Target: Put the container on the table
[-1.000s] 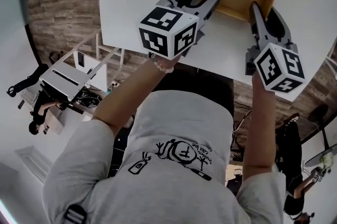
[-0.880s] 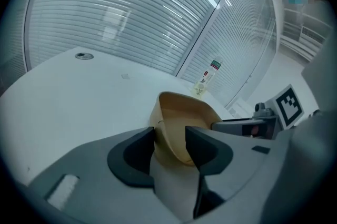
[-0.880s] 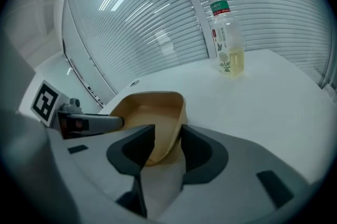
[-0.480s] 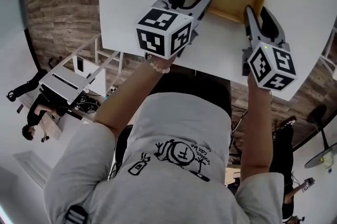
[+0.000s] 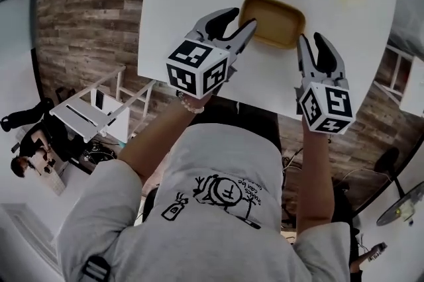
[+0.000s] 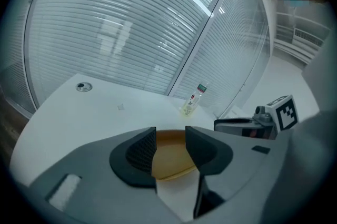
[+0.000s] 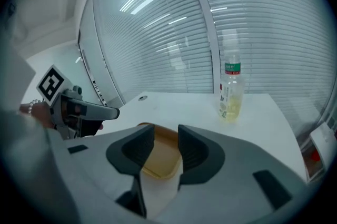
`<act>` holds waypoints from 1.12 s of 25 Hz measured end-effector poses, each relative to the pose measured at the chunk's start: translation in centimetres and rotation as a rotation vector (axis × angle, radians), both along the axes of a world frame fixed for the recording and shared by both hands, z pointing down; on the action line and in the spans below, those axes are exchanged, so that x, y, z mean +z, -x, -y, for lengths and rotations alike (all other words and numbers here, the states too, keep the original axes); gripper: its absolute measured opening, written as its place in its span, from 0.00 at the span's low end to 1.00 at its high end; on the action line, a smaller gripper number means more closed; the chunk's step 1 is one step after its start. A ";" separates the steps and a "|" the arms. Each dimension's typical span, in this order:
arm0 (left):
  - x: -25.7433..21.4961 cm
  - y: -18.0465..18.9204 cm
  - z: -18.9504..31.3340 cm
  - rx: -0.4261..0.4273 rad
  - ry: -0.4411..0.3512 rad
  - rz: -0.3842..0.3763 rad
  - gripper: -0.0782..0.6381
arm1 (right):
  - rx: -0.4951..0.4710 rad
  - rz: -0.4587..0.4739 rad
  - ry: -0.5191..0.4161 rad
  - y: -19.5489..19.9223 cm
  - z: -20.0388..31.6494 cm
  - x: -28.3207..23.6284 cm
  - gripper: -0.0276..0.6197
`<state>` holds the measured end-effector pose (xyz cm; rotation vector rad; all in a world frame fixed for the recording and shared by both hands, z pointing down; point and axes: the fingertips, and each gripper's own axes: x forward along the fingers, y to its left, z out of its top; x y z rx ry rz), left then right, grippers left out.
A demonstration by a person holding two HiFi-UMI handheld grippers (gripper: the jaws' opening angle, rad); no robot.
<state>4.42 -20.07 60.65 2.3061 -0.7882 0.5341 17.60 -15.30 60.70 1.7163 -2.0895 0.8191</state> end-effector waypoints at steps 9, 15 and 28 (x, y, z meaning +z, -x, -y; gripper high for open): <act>-9.4 -0.6 -0.4 0.023 -0.084 -0.103 0.32 | -0.046 -0.013 -0.148 -0.2 0.6 -9.3 0.22; -15.7 -0.9 -1.6 0.046 -0.164 -0.167 0.26 | -0.075 -0.036 -0.247 0.3 -0.1 -15.7 0.18; -26.2 0.0 -4.9 0.079 -0.304 -0.295 0.22 | -0.108 -0.041 -0.420 3.3 -3.5 -27.4 0.14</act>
